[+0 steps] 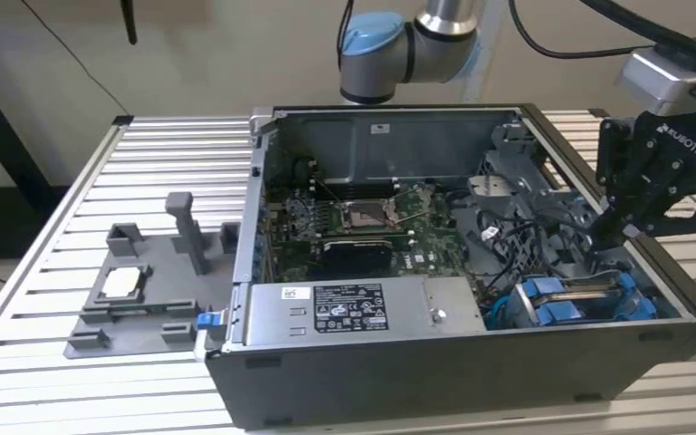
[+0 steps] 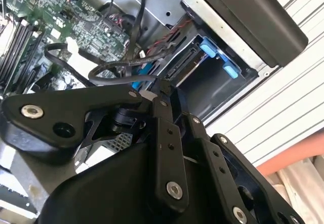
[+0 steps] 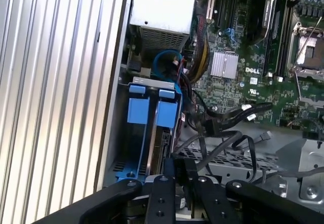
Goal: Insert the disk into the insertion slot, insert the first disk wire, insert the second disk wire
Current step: 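Insert the first disk wire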
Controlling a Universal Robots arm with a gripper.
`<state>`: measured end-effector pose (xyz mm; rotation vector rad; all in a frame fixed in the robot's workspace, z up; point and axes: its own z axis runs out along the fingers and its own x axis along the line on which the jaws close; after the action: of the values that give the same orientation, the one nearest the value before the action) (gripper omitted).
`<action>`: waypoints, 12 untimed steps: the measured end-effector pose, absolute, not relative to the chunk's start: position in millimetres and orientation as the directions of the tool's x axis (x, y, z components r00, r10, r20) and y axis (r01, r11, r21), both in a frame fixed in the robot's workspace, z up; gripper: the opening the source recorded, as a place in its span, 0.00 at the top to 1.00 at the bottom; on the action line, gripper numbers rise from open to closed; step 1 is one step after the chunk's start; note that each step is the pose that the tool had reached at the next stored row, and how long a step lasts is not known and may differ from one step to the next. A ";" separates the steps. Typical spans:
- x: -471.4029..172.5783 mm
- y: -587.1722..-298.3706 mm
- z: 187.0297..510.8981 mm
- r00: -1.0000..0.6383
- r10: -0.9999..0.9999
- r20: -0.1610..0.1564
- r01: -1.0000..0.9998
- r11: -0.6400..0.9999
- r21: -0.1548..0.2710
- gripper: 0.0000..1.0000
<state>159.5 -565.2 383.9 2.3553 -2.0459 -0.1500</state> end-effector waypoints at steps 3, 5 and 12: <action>166.5 -569.1 382.1 0.136 -0.989 -0.063 -0.985 -0.142 0.098 0.81; 167.2 -569.9 379.8 0.130 -0.989 -0.068 -0.986 -0.136 0.098 0.81; 167.3 -570.0 374.9 0.077 -0.990 -0.116 -0.992 -0.088 0.093 0.81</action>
<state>167.3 -570.0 374.9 2.3134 -2.1280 -0.2342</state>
